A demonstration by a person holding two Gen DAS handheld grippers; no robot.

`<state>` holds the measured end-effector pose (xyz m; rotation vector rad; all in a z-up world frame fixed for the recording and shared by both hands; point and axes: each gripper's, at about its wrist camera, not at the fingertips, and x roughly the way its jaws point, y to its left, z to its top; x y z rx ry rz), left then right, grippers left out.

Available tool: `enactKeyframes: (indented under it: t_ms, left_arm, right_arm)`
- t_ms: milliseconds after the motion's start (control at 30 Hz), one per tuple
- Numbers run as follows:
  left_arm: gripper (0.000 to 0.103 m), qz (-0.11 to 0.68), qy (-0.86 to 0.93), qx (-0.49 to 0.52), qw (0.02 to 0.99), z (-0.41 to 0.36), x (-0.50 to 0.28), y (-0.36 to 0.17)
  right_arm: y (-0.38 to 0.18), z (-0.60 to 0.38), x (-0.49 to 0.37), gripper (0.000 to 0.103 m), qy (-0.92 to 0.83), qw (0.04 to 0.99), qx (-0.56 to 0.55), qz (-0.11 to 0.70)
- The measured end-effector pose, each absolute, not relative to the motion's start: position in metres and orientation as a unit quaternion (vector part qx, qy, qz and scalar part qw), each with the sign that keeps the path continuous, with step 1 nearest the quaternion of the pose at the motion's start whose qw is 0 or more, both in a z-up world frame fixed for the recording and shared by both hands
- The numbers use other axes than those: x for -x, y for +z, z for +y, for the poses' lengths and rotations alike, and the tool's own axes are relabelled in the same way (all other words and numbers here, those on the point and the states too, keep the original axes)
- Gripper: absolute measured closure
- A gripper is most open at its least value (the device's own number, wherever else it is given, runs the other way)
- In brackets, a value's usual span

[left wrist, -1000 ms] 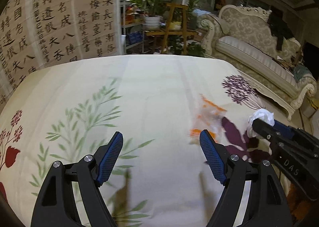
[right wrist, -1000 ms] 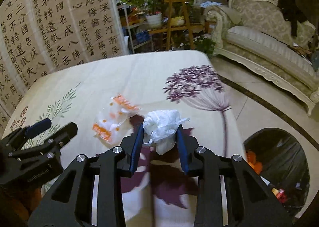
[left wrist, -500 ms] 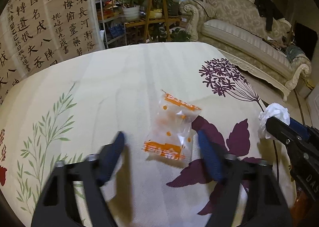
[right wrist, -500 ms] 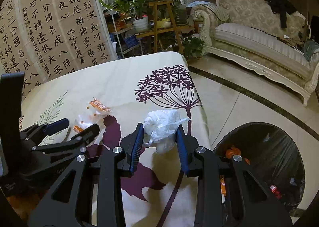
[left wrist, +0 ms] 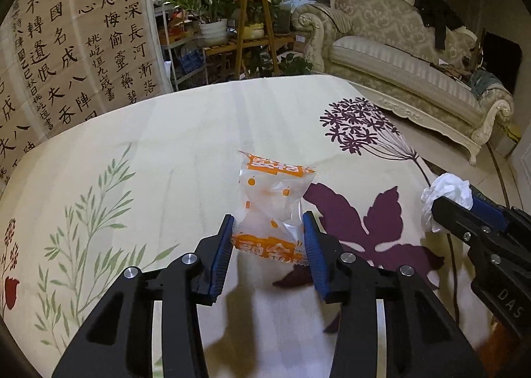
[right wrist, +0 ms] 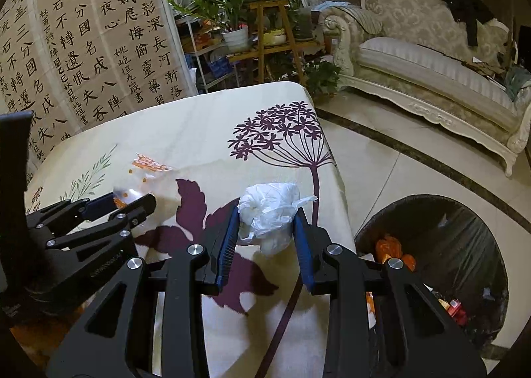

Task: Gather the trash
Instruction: 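Grasp the clear orange-printed packet with the left gripper while the right gripper holds the white bag, then carry the packet and white bag over the bin and open both grippers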

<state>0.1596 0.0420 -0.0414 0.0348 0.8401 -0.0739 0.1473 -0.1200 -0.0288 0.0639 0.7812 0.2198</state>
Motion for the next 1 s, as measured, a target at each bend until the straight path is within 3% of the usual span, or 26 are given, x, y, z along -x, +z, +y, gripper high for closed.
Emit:
enactKeyframes:
  t_ms: [1000]
  left_arm:
    - [0.061,0.349,-0.095,-0.023,0.932,-0.026,-0.069,-0.008]
  right_arm:
    - [-0.021,-0.217,-0.047,0.071,-0.001,0.933,-0.051,0.357]
